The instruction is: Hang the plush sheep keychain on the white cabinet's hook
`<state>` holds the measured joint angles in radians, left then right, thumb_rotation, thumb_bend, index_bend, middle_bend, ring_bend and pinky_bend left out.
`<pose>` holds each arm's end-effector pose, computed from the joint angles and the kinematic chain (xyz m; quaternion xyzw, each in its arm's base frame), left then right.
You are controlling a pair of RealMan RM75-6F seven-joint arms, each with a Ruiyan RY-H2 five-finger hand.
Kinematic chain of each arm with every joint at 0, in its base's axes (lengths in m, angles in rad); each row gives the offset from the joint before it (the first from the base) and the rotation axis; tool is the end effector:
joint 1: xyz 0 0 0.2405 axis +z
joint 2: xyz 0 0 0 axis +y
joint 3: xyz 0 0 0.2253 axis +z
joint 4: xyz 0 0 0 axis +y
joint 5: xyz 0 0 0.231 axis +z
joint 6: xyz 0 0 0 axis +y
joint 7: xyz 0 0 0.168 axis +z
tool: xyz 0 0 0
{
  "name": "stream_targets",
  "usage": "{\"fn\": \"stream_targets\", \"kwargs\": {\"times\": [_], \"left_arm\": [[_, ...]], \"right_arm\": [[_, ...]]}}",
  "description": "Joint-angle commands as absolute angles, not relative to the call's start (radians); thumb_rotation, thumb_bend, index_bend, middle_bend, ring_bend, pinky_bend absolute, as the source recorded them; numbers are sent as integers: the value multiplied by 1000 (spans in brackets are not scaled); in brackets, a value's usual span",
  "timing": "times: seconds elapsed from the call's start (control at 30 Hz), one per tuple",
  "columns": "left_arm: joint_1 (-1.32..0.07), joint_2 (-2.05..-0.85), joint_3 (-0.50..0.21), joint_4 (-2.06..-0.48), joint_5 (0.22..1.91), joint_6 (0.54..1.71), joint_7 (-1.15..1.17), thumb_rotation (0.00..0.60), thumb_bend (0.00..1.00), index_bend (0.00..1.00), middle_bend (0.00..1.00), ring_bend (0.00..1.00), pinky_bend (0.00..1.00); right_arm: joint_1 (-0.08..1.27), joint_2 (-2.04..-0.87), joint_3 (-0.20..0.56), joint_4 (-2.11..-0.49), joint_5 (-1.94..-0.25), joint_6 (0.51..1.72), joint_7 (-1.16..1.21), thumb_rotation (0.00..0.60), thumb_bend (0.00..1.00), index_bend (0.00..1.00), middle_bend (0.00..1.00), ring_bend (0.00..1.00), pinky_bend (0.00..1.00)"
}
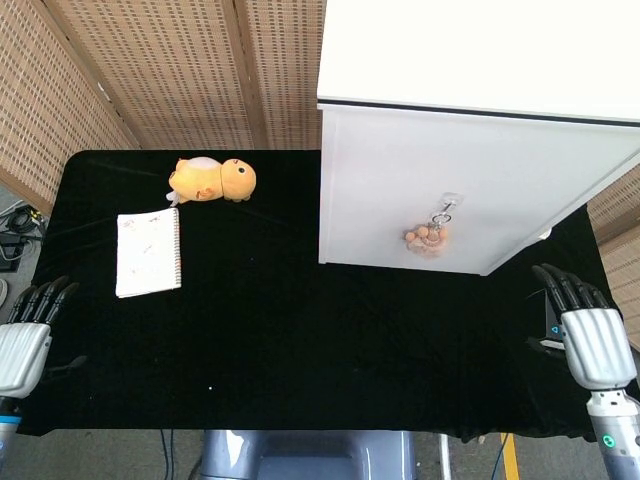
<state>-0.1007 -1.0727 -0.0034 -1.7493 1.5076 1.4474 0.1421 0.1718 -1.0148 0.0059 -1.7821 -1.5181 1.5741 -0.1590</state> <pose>-0.2685 0.1952 0.1130 -0.6296 -0.3882 -0.3552 0.5716 -0.2440 -0.2140 0.1464 0.6220 -0.3165 0.4027 0.5923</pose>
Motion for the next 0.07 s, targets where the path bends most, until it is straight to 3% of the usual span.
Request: {"fn": "stream_targets", "kwargs": {"times": [0.03,0.07], "left_arm": [[-94,-1075,-2,-1747,1520,1463,145,600,0,0,0,0,0],[-93,-1075,-1,-1748,1523,1466,145,600,0,0,0,0,0]], "right_arm": [[146,-1026,-7,-1769,-1525,1591,-171,600,0,0,0,0,0],[141,-1030,-7,-1764,-1527,1595,-172,600,0,0,0,0,0]]}}
